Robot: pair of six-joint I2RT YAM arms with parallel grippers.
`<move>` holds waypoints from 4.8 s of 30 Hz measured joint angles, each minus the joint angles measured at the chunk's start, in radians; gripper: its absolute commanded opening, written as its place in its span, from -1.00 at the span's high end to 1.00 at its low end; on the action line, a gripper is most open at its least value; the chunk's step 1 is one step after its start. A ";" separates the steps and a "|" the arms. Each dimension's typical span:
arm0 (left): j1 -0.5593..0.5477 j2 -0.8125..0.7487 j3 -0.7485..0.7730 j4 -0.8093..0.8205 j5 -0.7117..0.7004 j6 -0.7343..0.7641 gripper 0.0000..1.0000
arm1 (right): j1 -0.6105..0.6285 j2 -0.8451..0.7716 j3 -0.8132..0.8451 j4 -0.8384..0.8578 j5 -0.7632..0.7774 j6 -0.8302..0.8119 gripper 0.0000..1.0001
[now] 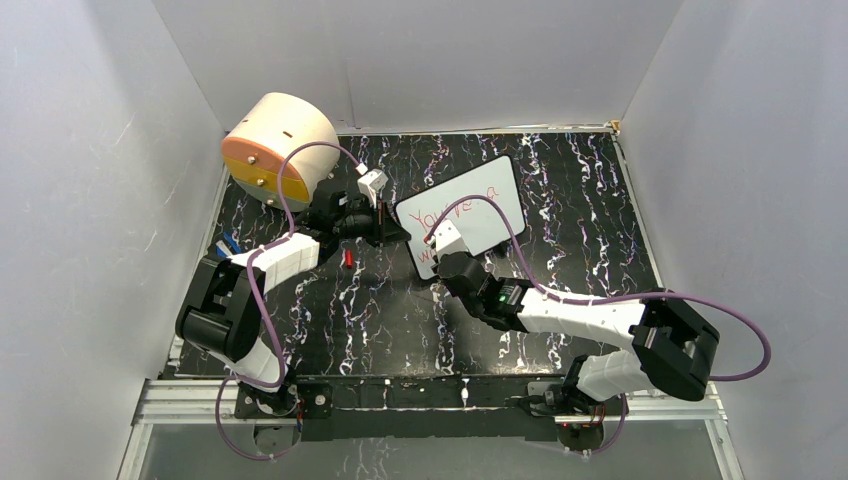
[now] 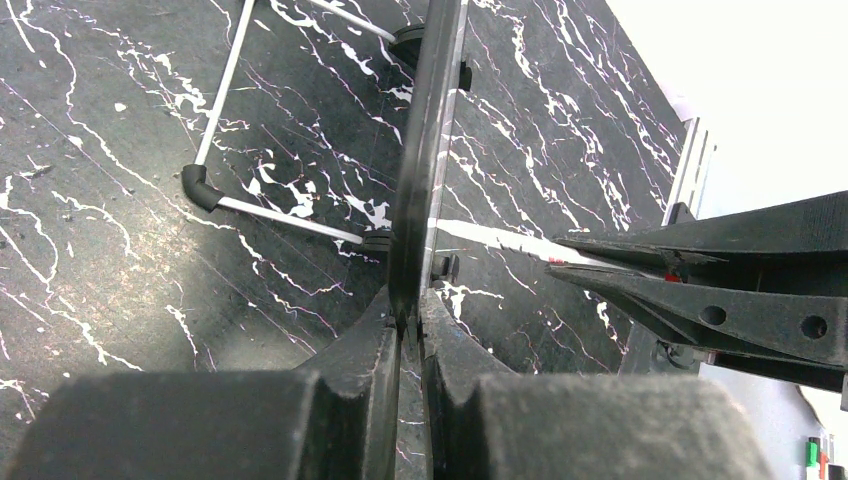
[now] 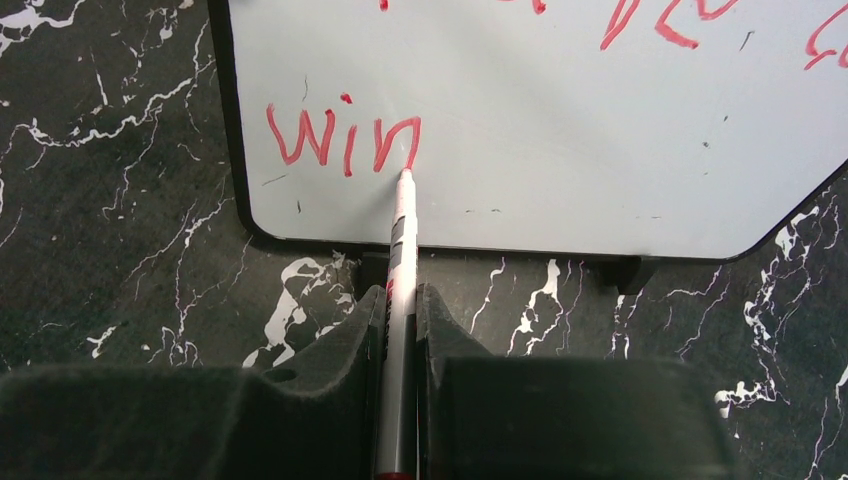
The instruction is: Write a sentence on the whiteboard
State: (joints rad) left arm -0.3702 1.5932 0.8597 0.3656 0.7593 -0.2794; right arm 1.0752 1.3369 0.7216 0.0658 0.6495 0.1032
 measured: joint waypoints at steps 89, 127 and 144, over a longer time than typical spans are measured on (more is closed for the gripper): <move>0.000 -0.001 0.000 0.000 -0.001 0.001 1.00 | -0.057 -0.022 -0.003 0.072 0.003 -0.048 1.00; -0.001 -0.002 0.005 -0.011 -0.008 0.004 1.00 | -0.086 -0.100 -0.027 0.000 -0.050 -0.005 1.00; -0.002 -0.003 0.005 -0.014 -0.010 0.004 1.00 | -0.133 -0.122 -0.079 0.106 -0.104 -0.014 1.00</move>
State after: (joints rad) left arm -0.3717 1.5902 0.8650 0.3515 0.7494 -0.2756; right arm 0.9424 1.2144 0.6426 0.1719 0.5453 0.0895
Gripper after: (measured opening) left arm 0.064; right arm 0.206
